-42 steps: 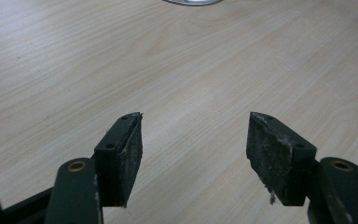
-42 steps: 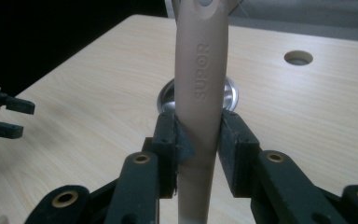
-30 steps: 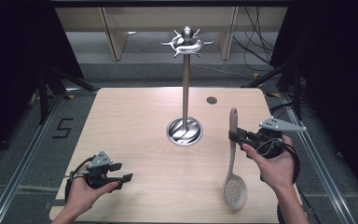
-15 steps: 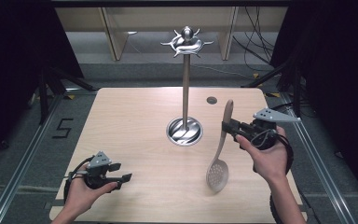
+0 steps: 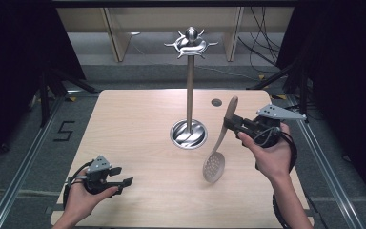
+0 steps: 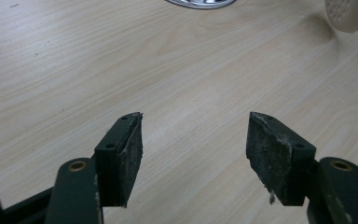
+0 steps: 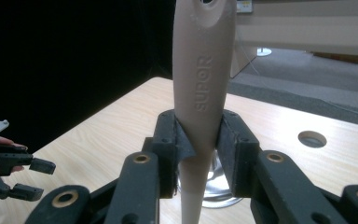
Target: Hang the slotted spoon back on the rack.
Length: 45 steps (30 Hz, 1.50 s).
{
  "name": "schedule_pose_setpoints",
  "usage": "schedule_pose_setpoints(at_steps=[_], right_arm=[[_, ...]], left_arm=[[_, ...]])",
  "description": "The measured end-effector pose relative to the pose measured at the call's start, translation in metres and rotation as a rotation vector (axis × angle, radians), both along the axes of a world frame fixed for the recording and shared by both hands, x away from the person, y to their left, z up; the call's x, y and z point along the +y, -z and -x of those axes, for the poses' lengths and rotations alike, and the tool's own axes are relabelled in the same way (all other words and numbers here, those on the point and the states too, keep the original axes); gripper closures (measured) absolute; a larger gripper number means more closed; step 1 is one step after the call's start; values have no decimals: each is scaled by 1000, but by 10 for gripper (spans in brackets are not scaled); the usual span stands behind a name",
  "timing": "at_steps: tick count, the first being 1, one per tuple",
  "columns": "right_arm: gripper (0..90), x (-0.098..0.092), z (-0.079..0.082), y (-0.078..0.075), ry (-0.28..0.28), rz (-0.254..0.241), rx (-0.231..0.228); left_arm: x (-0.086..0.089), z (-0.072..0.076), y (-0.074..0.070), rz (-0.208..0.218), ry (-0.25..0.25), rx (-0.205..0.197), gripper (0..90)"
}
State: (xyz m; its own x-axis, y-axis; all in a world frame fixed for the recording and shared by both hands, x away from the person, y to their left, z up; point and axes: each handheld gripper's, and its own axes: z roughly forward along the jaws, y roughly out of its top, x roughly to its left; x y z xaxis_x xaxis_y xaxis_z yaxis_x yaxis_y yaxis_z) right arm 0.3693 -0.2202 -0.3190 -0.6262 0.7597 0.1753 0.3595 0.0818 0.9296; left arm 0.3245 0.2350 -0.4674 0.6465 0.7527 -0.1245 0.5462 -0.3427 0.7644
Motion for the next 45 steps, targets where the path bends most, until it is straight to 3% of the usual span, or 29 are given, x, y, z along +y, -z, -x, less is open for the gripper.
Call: schedule_pose_setpoints(at_steps=[5, 6, 7, 8, 12, 13, 14, 16, 17, 24, 26, 29, 36, 38, 39, 45], right_arm=[[704, 2, -1, -6, 12, -6, 1], [703, 1, -2, -6, 5, 7, -18], [703, 2, -3, -6, 5, 5, -20], [704, 3, -3, -7, 8, -1, -19], [704, 4, -5, -9, 9, 8, -34], [703, 5, -5, -9, 6, 8, -35], [703, 6, -5, -9, 10, -1, -26], [704, 6, -6, -10, 2, 3, -35], [704, 7, -6, -10, 2, 1, -36], [703, 9, -7, -13, 6, 2, -60], [703, 10, -7, -14, 8, 0, -67], [703, 11, -9, -15, 7, 2, -79], [703, 13, -9, -17, 14, -13, -85], [703, 12, -12, -18, 13, 7, -120], [703, 14, -10, -19, 18, -5, -95], [703, 15, -14, -22, 6, -7, -120]], left_arm=[[2, 1, 0, -2, -4, 4, 358], [0, 2, 1, 26, -26, -3, 358], [4, 2, -1, -11, 0, 3, 358], [3, 2, 0, 4, -11, -1, 358], [5, 3, -1, -3, -13, 1, 358], [3, 4, 1, 20, -32, -5, 358], [4, 5, 0, 8, -31, 7, 358], [5, 5, -1, -8, -31, -6, 358], [5, 5, 0, 10, -30, -3, 358], [8, 7, 0, -9, -35, -9, 359], [7, 8, 0, 21, -45, -1, 358], [10, 8, -1, -2, -37, 2, 358], [13, 10, -1, -4, -44, -1, 358], [12, 12, -1, 5, -58, 3, 359], [12, 12, 0, 20, -61, -6, 359], [16, 13, -2, -3, -56, -15, 359]])
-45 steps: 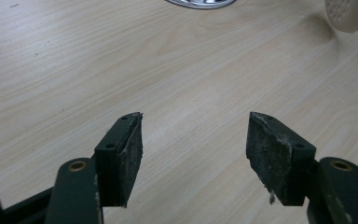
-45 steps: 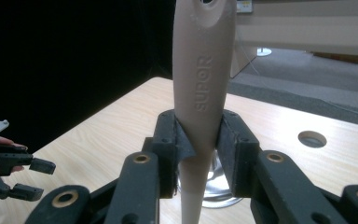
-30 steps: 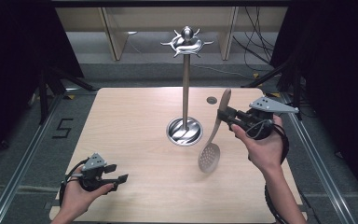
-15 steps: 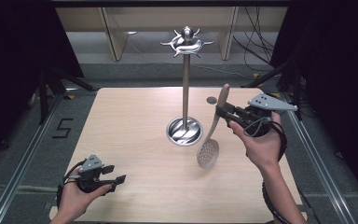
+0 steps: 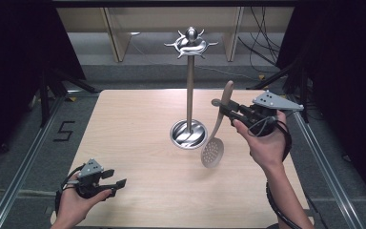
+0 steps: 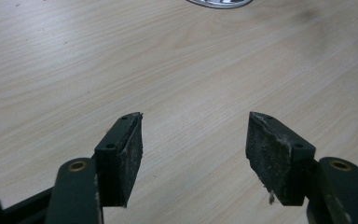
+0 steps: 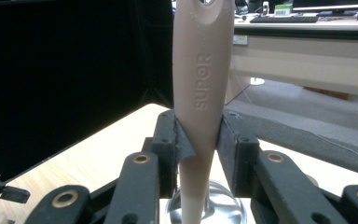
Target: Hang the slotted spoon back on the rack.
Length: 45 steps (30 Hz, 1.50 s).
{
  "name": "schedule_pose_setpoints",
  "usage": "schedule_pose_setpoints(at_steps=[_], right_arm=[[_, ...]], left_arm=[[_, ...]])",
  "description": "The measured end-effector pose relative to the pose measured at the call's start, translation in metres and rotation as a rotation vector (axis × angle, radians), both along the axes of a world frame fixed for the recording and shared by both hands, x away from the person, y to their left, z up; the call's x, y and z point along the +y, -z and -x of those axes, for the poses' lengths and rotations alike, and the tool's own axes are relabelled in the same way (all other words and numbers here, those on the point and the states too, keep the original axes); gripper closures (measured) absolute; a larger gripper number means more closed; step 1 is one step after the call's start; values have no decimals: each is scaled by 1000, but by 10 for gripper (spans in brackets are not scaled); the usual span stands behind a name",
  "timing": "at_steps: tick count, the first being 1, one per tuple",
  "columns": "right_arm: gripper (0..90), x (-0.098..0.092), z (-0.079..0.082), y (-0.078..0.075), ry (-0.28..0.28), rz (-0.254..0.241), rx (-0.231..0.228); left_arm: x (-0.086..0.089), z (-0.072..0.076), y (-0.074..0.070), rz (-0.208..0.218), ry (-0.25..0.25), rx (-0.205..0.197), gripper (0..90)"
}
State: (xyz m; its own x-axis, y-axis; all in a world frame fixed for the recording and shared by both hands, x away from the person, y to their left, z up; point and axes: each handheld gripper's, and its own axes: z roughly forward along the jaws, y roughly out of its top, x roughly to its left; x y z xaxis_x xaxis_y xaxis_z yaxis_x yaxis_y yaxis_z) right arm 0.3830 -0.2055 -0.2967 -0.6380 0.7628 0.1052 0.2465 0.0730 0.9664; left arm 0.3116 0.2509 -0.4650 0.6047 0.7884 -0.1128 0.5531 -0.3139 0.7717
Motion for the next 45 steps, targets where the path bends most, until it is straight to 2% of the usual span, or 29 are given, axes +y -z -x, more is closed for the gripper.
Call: schedule_pose_setpoints(at_steps=[1, 2, 4, 5, 8, 20, 21, 23, 24, 25, 30, 32, 33, 35, 37, 39, 45], right_arm=[[703, -1, -1, 0, 3, 9, -15], [703, 1, -1, -1, 8, 0, 0], [703, 1, -2, -2, 6, 2, -3], [703, 2, -2, -2, 9, 1, -3], [703, 4, -3, -3, 8, 5, -4], [703, 11, -9, -10, 5, 12, -27], [703, 11, -11, -11, 8, 13, -46], [703, 12, -11, -12, 13, 8, -22], [703, 12, -12, -13, 12, 15, -34], [703, 12, -12, -14, 13, 12, -21], [703, 14, -16, -14, 20, 25, -41], [703, 14, -17, -14, 19, 23, -32], [703, 15, -18, -14, 24, 31, -47], [703, 16, -18, -15, 21, 30, -31], [703, 17, -19, -15, 27, 28, -27], [703, 17, -22, -16, 28, 40, -51], [703, 21, -24, -17, 32, 42, -44]], left_arm=[[-1, 1, 1, 16, -14, -3, 359], [0, 1, 0, 8, -9, 0, 359], [0, 1, 0, 3, -1, -1, 359], [-1, 1, 1, 23, -11, -10, 359], [1, 1, -1, 3, -3, -6, 359], [1, 2, 0, 7, -7, -9, 359], [1, 2, 0, 7, -7, -9, 359], [0, 3, 0, 19, -20, -9, 359], [0, 3, 0, 20, -21, -8, 359], [1, 2, 0, 10, -16, -10, 359], [1, 3, 0, 18, -24, 3, 359], [1, 3, 0, 17, -27, 1, 359], [1, 3, 0, 18, -26, 1, 359], [1, 3, 0, 12, -20, -4, 359], [0, 3, 0, 31, -27, -2, 359], [2, 3, 0, 18, -17, -8, 359], [2, 3, 0, 19, -17, -10, 359]])
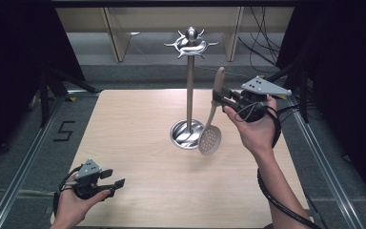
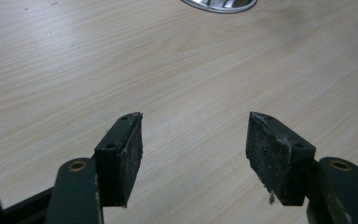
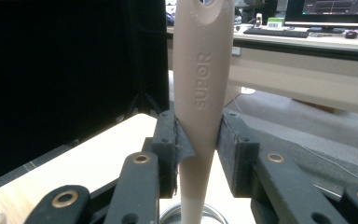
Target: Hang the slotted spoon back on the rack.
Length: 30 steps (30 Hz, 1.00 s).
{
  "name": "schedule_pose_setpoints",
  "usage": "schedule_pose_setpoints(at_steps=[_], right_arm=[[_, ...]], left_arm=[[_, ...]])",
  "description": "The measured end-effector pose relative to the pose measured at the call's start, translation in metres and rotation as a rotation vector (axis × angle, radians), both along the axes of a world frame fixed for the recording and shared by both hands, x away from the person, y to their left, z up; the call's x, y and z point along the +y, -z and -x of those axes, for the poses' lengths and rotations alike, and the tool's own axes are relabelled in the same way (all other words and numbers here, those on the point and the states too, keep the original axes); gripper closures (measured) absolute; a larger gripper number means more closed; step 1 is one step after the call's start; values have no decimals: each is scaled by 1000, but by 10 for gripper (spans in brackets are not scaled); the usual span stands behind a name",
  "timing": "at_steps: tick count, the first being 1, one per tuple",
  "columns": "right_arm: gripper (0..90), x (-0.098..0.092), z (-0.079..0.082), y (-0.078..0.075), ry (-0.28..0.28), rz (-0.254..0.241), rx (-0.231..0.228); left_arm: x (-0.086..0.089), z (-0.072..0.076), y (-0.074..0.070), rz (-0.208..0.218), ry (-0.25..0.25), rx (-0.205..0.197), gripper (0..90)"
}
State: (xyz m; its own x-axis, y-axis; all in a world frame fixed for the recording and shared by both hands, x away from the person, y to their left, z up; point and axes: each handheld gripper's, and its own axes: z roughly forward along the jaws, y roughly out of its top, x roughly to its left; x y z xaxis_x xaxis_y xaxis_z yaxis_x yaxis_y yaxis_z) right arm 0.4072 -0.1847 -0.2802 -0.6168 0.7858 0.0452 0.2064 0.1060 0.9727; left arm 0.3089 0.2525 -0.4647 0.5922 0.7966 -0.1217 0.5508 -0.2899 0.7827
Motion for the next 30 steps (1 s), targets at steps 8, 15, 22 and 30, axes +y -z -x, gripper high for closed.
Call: schedule_pose_setpoints(at_steps=[8, 15, 22, 30], right_arm=[[703, 4, -5, -3, 10, 12, -8], [702, 7, -10, -5, 24, 23, -31], [703, 11, -15, -8, 31, 50, -39], [703, 20, -17, -11, 23, 75, -44]], left_arm=[[-1, 1, 1, 21, -13, -2, 359], [-1, 1, 0, 25, -19, -12, 359], [-1, 1, 0, 20, -14, -8, 359], [-1, 1, 0, 19, -14, -8, 359]])
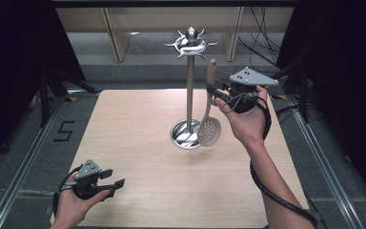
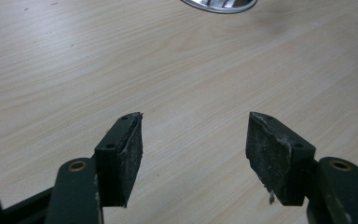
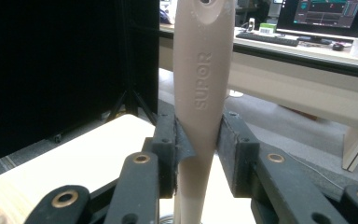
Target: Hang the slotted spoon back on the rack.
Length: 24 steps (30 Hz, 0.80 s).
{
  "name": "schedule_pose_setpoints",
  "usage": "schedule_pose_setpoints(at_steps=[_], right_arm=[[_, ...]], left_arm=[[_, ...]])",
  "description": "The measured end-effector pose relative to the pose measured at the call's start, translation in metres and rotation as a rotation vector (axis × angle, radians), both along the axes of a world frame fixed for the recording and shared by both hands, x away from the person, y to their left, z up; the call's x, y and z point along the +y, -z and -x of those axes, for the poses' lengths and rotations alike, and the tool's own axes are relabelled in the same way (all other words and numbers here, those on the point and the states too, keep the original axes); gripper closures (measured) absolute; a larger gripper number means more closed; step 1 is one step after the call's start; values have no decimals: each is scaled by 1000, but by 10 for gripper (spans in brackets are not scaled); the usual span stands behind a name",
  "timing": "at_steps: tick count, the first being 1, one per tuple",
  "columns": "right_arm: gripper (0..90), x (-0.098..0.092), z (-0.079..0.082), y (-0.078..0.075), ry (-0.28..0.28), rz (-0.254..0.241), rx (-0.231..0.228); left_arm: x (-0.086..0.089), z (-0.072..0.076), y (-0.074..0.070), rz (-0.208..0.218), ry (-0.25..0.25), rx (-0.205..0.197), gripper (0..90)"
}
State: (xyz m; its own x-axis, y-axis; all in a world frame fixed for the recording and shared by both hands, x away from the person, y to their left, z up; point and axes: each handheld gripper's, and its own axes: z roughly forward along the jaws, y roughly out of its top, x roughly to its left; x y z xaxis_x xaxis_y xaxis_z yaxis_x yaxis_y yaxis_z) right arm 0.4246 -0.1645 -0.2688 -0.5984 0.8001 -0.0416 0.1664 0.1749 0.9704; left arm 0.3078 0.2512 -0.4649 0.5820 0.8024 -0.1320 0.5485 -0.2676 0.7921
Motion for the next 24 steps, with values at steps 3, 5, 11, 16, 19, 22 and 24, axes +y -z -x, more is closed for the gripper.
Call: schedule_pose_setpoints(at_steps=[3, 5, 11, 16, 19, 22, 24], right_arm=[[702, 3, -3, -2, 0, 15, -19], [702, 6, -3, -2, -4, 15, -4], [702, 10, -6, -5, -4, 16, 7], [702, 12, -10, -6, -1, 36, -17], [702, 13, -11, -6, -5, 28, 3], [701, 14, -14, -8, -10, 38, -7], [701, 15, -15, -8, -6, 40, 10]], left_arm=[[1, -1, 1, 4, 5, 2, 359], [0, -1, 1, 9, 2, -1, 359], [1, 0, 1, 2, 6, 5, 359], [0, 0, 1, -5, 5, 14, 358], [1, -1, 0, -16, 19, 6, 358], [1, -1, 1, -10, 15, 11, 358], [0, -1, 1, 0, 8, 13, 358]])
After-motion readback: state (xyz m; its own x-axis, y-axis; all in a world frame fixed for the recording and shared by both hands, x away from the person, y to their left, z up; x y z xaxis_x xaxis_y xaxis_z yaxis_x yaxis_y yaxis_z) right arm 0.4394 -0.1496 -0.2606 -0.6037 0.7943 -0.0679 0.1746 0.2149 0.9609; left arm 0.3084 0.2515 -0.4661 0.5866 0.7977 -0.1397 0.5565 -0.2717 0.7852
